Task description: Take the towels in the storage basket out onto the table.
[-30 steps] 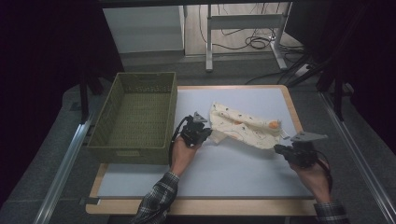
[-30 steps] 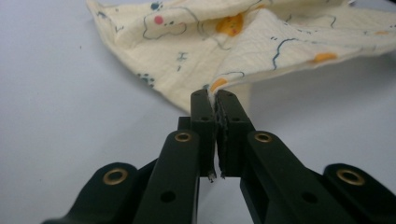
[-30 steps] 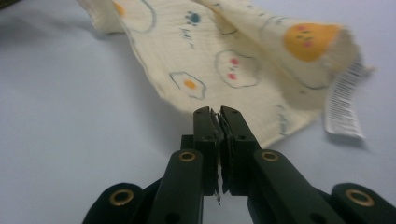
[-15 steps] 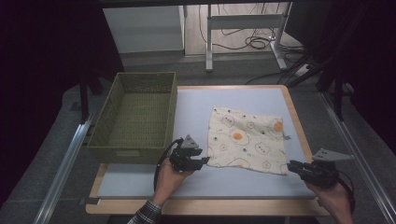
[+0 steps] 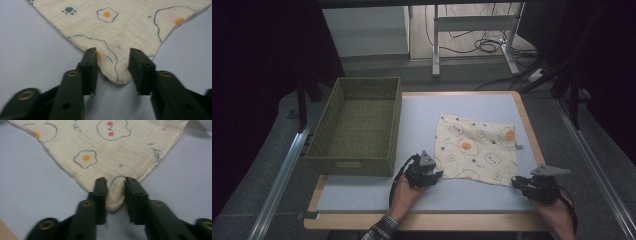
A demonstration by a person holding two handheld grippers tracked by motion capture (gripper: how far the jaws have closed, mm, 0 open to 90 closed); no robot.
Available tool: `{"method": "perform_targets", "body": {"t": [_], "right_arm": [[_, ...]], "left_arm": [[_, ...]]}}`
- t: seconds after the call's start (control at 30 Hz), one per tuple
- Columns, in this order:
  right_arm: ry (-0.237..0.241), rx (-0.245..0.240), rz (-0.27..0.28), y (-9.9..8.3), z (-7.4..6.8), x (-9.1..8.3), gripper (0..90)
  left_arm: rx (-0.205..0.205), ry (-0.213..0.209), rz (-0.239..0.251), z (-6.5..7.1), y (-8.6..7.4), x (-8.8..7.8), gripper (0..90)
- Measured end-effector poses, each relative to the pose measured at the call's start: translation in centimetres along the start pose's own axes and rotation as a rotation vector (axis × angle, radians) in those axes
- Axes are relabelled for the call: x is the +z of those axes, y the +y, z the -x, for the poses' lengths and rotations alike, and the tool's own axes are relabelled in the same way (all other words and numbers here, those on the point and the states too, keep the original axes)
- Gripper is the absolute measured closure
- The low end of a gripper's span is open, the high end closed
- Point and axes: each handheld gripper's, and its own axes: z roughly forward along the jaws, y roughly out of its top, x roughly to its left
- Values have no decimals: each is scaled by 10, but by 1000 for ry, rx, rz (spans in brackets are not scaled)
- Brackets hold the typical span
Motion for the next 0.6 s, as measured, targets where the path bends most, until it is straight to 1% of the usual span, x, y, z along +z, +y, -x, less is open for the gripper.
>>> {"method": "perform_targets", "body": {"t": [0.03,0.07,0.1,0.17,0.2,0.27,0.3,0.33,0.4,0.43,0.5,0.6], "right_arm": [[28,8,-12,0,-1,0,851],[28,8,-12,0,-1,0,851],[25,4,-17,1,-2,0,857],[15,-14,-35,3,-6,-3,860],[21,-29,-33,2,-9,-5,860],[34,-31,-29,0,-13,-9,859],[40,-38,-24,-2,-16,-13,857],[40,-38,-24,-2,-16,-13,857],[62,-32,-16,-6,-20,-17,855],[80,-26,-11,-10,-24,-22,854],[87,-25,-10,-12,-26,-24,853],[111,-17,-25,-19,-30,-26,848]], "left_arm": [[-4,-28,-15,0,1,-1,764],[-4,-28,-15,0,1,-1,822],[-4,-36,-18,1,1,-2,822],[9,-35,-26,3,-1,-9,847],[10,-46,-24,4,-3,-12,848],[7,-59,-19,6,-7,-20,845],[4,-74,-16,9,-11,-28,840],[4,-74,-16,9,-11,-28,838],[8,-86,-13,14,-17,-37,833],[9,-91,-15,16,-20,-41,826],[16,-98,-20,20,-27,-48,822],[11,-108,-28,25,-37,-56,808]]}}
